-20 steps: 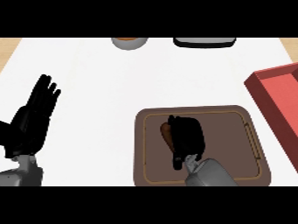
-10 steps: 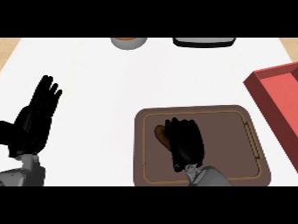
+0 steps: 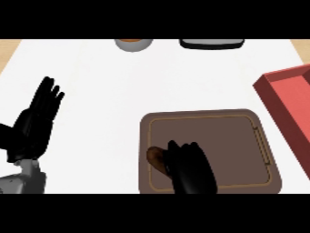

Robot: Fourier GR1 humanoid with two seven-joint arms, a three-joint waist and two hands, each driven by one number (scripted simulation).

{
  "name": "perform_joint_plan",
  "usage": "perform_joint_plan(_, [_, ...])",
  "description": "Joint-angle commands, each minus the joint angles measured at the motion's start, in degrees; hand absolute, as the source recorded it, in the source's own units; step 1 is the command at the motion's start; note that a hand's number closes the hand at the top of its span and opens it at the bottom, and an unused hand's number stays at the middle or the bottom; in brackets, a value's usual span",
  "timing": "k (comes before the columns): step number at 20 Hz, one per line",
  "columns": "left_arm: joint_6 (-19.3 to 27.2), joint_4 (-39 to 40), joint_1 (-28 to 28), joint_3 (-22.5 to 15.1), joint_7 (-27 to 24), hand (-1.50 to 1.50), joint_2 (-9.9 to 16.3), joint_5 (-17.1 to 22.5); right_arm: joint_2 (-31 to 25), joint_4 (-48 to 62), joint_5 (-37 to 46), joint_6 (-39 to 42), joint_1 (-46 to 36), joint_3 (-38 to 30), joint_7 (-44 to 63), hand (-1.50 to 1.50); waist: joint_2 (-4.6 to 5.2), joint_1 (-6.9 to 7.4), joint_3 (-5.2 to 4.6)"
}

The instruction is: Pick the sweet potato from the tray and place it in the cardboard box

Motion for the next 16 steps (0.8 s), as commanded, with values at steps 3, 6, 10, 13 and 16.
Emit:
perform_joint_plan(3, [0.3, -2.1, 1.5, -0.8, 0.9, 0.0, -0.6, -0.4, -0.2, -17.8, 3.4, 8.5, 2.3, 5.7, 4.2, 1.5, -0.14, -0.14, -0.01])
perform_joint_plan(6, [0.7, -0.3, 0.3, -1.0, 0.4, 0.0, -0.7, -1.2, 3.8, -22.7, 1.0, 4.6, 0.7, 0.6, 7.8, 1.5, -0.15, -0.5, 0.0])
perform_joint_plan(10, [1.5, -2.1, 0.1, -0.9, 1.7, 0.0, -0.6, -1.4, 3.9, -26.8, 3.2, 4.1, -2.2, -5.0, 12.0, 1.5, -0.05, -0.14, 0.01])
perform_joint_plan(13, [1.2, 1.5, 0.7, -1.4, -3.1, 0.0, -2.2, -2.2, 3.9, -30.0, 6.8, 3.8, -2.8, -4.8, 16.4, 1.5, 0.01, -0.25, -0.03])
perform_joint_plan(16, [0.7, -1.5, -1.9, 0.3, 3.3, 0.0, 0.6, -0.3, 2.8, -32.6, 4.3, 7.4, -4.1, -15.2, 14.3, 1.5, 0.08, 0.01, 0.03])
